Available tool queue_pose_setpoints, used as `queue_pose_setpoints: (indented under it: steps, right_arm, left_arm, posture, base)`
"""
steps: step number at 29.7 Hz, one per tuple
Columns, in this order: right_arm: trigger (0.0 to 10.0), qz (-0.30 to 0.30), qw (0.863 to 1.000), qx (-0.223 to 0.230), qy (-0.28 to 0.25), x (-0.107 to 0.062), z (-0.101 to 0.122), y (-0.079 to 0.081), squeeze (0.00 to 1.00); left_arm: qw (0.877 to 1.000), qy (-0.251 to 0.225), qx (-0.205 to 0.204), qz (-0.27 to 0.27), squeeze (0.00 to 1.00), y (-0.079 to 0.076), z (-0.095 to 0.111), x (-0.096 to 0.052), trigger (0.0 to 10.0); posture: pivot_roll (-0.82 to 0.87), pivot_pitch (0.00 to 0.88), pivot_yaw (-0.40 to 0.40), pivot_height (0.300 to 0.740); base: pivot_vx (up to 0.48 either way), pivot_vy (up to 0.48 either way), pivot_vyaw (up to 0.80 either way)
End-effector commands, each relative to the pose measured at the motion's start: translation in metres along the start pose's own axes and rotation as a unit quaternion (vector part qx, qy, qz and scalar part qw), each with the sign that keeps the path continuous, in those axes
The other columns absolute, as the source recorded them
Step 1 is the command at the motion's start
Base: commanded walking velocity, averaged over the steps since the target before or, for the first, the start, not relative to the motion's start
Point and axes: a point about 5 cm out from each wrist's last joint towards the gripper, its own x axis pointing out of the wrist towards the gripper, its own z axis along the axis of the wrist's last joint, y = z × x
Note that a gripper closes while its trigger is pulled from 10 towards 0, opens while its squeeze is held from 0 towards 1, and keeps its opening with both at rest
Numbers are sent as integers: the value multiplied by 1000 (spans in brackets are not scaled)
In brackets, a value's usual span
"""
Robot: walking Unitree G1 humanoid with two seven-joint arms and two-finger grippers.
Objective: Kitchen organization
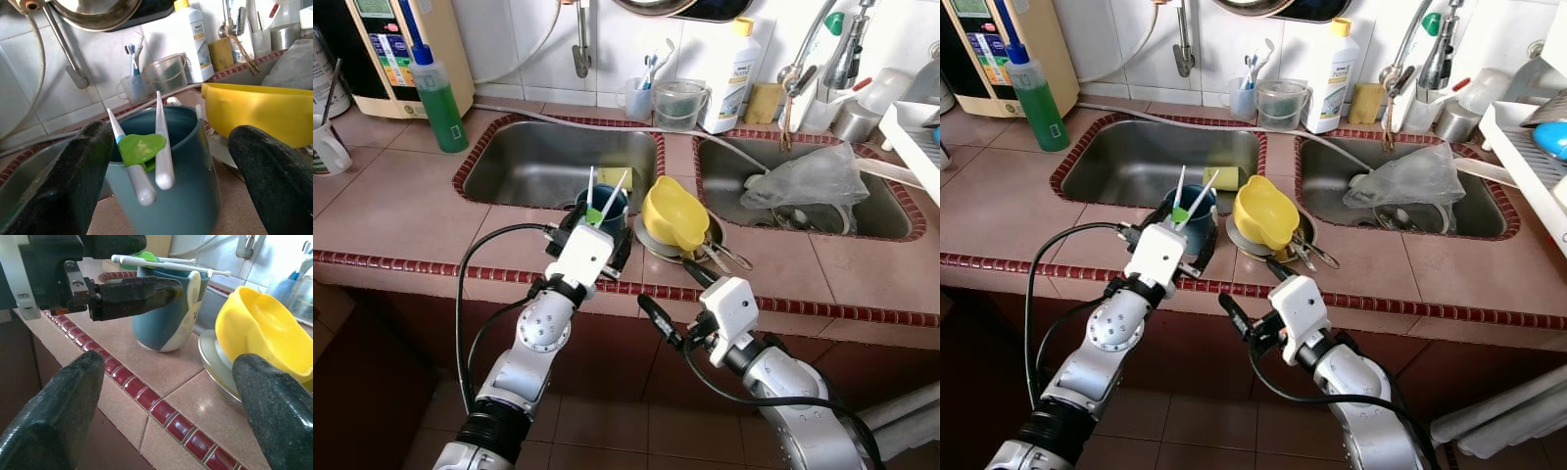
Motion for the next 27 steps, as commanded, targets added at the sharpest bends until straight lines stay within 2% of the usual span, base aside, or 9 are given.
queue_pose_setpoints:
  steps: [1,2,10,11,13,16,17,22,27]
  right_arm:
    - [10000,-4,1000,-5,-6,-1,5,-3,0]
    - [10000,-5,1000,-5,-6,0,5,-3,0]
    - [10000,-7,1000,-5,-6,0,6,-3,0]
    - [10000,-8,1000,-4,-6,-1,6,-3,0]
    - [10000,-9,1000,-4,-6,-1,6,-3,0]
    - [10000,-9,1000,-2,-6,-1,6,-3,0]
    - [10000,-9,1000,-2,-6,-1,6,-3,0]
    - [10000,-8,1000,-2,-6,-1,6,-3,0]
    - [10000,-7,1000,-2,-6,-2,6,-3,0]
  left_arm:
    - [1000,16,-3,-3,0,-1,-6,-3,7176]
    - [1000,14,-3,0,0,0,-6,-3,4392]
    - [1000,12,-1,1,0,0,-5,-2,4235]
    - [1000,12,0,1,0,0,-5,-2,3843]
    - [1000,11,1,1,0,0,-5,-2,3725]
    - [1000,11,1,0,0,0,-5,-2,3961]
    - [1000,11,1,1,0,0,-5,-2,2824]
    - [1000,11,0,2,0,0,-5,-2,3294]
    - [1000,11,-2,3,0,0,-5,-2,3333]
  posture:
    - [-98,53,-12,740]
    - [-99,53,-10,740]
    - [-101,54,-8,740]
    - [-101,54,-8,740]
    - [-101,54,-8,740]
    - [-101,54,-8,740]
    - [-101,54,-8,740]
    - [-101,55,-10,740]
    - [-101,57,-12,740]
  base:
    - [0,0,0]
    - [0,0,0]
    - [0,0,0]
    - [0,0,0]
    - [0,0,0]
    - [0,0,0]
    - [0,0,0]
    - [0,0,0]
    - [0,0,0]
